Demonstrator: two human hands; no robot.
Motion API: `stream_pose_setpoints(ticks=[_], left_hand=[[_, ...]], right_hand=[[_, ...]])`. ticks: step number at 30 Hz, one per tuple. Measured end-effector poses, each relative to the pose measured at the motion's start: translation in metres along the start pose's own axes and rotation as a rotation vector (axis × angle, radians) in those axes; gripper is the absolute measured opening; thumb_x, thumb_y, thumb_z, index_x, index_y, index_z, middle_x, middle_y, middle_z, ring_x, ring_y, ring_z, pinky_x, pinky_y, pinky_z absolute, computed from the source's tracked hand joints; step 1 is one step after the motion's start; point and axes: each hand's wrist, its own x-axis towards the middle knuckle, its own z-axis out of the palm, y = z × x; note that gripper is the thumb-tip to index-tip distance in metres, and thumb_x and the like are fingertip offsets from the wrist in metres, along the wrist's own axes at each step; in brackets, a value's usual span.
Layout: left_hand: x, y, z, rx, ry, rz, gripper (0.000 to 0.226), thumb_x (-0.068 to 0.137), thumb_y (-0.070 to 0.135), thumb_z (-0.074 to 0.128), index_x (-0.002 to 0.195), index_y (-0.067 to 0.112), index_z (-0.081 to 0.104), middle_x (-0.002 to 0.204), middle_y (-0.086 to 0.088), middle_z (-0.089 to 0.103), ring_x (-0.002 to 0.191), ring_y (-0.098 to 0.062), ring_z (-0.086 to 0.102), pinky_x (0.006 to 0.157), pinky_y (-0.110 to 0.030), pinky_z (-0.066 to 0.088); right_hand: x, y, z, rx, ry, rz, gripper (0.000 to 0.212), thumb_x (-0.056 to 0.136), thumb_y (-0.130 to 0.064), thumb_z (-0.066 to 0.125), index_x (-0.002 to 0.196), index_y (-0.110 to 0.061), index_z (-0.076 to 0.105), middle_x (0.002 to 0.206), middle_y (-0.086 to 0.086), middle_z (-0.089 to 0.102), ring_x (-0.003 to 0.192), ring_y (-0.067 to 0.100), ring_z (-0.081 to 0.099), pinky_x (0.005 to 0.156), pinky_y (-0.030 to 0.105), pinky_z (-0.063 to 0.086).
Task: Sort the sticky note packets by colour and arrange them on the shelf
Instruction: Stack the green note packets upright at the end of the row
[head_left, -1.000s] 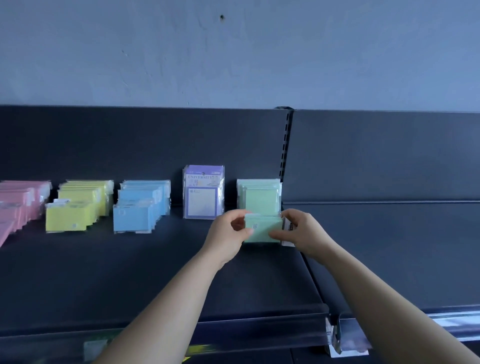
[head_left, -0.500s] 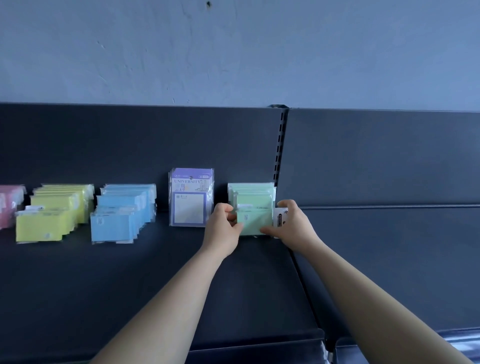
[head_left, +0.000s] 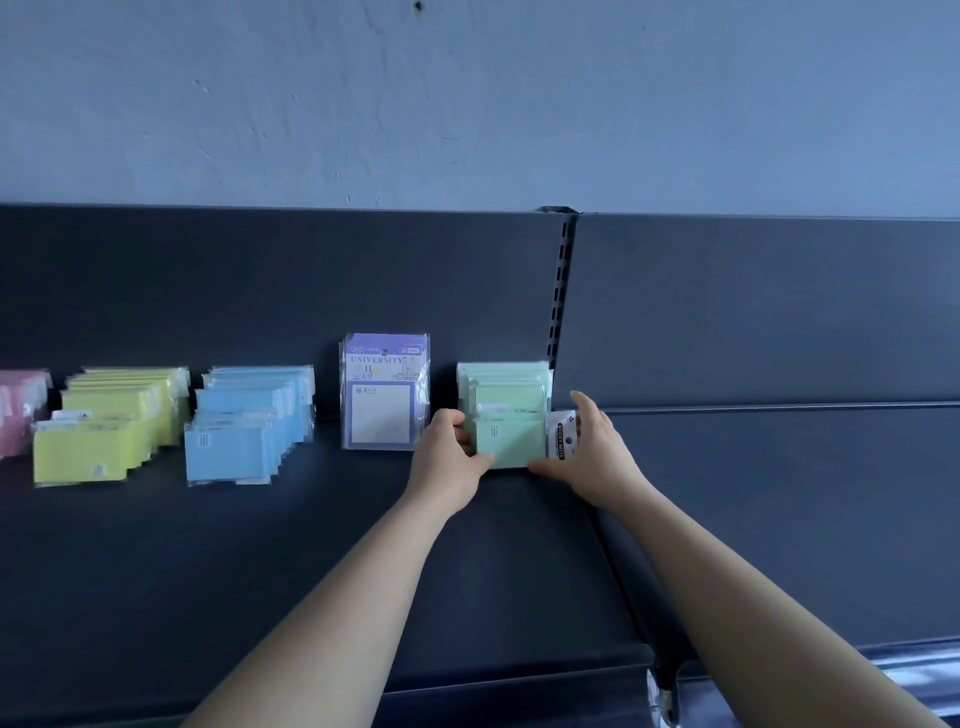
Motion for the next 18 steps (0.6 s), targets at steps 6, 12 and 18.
stream_pose_setpoints(ticks=[6, 12, 18], left_hand=[[0.001, -0.001, 0.0, 0.003, 0.04, 0.013, 0.044, 0.082, 0.011, 0.072, 0.119, 0.011, 0.049, 0.109, -0.003, 0.061, 0.093, -0.017, 0.062, 0.078, -0.024, 0.048], [0.0, 0.0, -0.003, -0.023, 0.042, 0.015, 0.047, 0.079, 0.013, 0.075, 0.118, 0.011, 0.049, 0.106, -0.003, 0.061, 0.091, -0.017, 0.062, 0.08, -0.028, 0.051], [-0.001, 0.002, -0.016, 0.022, 0.029, 0.05, 0.042, 0.084, 0.022, 0.072, 0.121, 0.013, 0.054, 0.111, 0.001, 0.06, 0.094, -0.014, 0.059, 0.081, -0.024, 0.046]], right_hand=[[0.001, 0.002, 0.001, 0.005, 0.108, 0.018, 0.096, 0.07, -0.033, 0.081, 0.146, -0.016, 0.024, 0.14, 0.004, 0.038, 0.126, 0.019, 0.04, 0.092, 0.023, 0.035], [0.001, 0.007, 0.0, -0.002, 0.187, 0.036, 0.087, 0.069, -0.034, 0.081, 0.139, -0.013, 0.033, 0.132, 0.003, 0.04, 0.126, 0.02, 0.039, 0.098, 0.028, 0.036], [0.0, 0.0, -0.003, -0.101, 0.154, -0.035, 0.082, 0.083, -0.04, 0.068, 0.148, -0.012, 0.026, 0.152, -0.001, 0.03, 0.141, 0.017, 0.026, 0.109, 0.031, 0.028]])
